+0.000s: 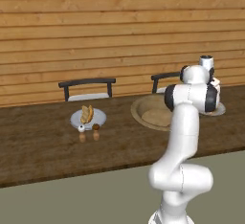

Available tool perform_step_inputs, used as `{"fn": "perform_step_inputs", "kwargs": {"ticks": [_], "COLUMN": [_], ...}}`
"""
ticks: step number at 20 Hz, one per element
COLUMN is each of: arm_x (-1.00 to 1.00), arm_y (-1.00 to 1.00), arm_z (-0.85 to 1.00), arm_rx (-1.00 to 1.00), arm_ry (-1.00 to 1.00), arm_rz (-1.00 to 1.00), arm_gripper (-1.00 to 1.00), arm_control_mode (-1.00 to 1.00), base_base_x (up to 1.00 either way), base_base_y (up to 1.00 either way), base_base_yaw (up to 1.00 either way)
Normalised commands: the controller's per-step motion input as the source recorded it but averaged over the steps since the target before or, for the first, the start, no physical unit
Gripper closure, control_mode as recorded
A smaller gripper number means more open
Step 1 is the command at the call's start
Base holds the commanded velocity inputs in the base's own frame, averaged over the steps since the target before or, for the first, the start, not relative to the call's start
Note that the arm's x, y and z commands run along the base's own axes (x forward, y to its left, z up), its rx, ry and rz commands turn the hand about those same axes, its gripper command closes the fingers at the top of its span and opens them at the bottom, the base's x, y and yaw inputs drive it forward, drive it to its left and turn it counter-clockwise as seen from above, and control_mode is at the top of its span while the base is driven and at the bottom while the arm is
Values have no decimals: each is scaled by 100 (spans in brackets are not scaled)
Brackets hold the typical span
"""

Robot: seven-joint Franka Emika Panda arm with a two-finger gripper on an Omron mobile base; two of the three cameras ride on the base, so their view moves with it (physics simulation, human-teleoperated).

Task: Place one bun and one sausage from the bowl on each plate.

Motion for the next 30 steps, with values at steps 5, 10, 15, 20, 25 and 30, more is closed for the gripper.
{"fn": "perform_step_inputs", "kwargs": {"ticks": [5,10,15,20,25,30], "arm_x": [-89,-78,-26,49,23,-11], "arm_y": [99,100,100,62,2,-2], "arm_z": [82,6,-54,-63,-25,-44], "arm_rx": [-4,-2,6,16,-6,-5], "arm_ry": [6,5,6,4,5,13], "arm_rz": [29,30,19,2,3,5], "arm_gripper": [-100,-100,-100,-100,-100,-100], "arm_control_mode": [-100,-100,-100,-100,-100,-100], "base_base_x": [0,0,0,0,0,0], "base_base_y": [0,0,0,0,0,0], "base_base_yaw": [0,0,0,0,0,0]}}
